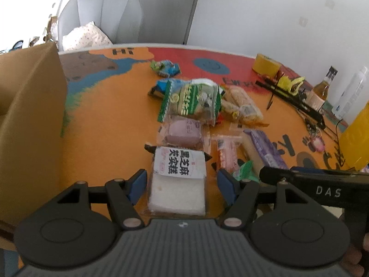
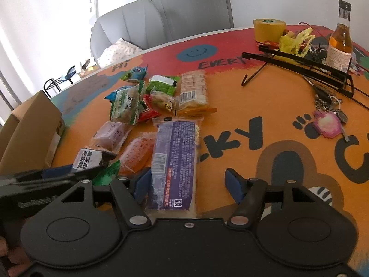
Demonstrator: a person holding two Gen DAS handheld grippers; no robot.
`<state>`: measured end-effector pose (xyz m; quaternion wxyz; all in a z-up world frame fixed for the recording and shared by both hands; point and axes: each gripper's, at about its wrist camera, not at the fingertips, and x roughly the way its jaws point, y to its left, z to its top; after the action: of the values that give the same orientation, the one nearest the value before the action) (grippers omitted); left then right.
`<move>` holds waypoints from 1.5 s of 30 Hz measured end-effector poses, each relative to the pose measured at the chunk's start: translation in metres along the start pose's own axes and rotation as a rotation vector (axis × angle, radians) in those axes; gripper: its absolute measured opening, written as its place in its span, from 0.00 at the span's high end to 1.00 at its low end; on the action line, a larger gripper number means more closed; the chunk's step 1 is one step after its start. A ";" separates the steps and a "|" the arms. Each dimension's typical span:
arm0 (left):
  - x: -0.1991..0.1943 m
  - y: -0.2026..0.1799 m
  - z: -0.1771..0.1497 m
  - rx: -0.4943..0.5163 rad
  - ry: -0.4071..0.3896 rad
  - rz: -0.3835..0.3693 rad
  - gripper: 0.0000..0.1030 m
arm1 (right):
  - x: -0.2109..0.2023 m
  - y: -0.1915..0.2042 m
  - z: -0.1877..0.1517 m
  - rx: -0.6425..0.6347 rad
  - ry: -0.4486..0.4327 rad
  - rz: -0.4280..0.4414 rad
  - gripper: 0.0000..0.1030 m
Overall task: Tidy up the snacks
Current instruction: 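Grasp the white-labelled pastry pack with the left gripper while the right grasps the purple bar, then carry the pastry pack and purple bar with both grippers over the cardboard box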
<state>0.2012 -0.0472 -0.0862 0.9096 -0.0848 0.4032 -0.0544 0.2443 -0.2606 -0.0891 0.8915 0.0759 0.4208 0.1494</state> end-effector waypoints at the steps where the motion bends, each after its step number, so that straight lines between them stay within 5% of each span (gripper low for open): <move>1: 0.002 0.000 0.000 -0.006 0.005 -0.008 0.35 | 0.001 0.001 0.000 -0.005 -0.002 -0.001 0.31; 8: 0.003 0.001 0.000 0.017 -0.004 0.006 0.41 | 0.012 0.016 0.000 -0.092 -0.034 -0.035 0.35; 10: 0.002 0.000 -0.002 0.030 -0.010 0.027 0.50 | 0.011 0.019 -0.001 -0.120 -0.049 -0.051 0.57; 13: -0.001 0.003 -0.002 0.006 -0.008 0.020 0.55 | 0.008 0.018 -0.003 -0.111 -0.051 -0.029 0.68; 31: -0.045 -0.001 0.008 0.003 -0.107 0.013 0.56 | -0.030 0.021 0.003 -0.068 -0.144 0.058 0.70; 45: -0.090 0.025 0.032 -0.019 -0.218 0.064 0.56 | -0.044 0.061 0.024 -0.108 -0.233 0.143 0.71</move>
<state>0.1652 -0.0038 -0.0051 0.9484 -0.0857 0.3050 -0.0118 0.2241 -0.2177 -0.0258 0.9242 0.0747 0.2993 0.2252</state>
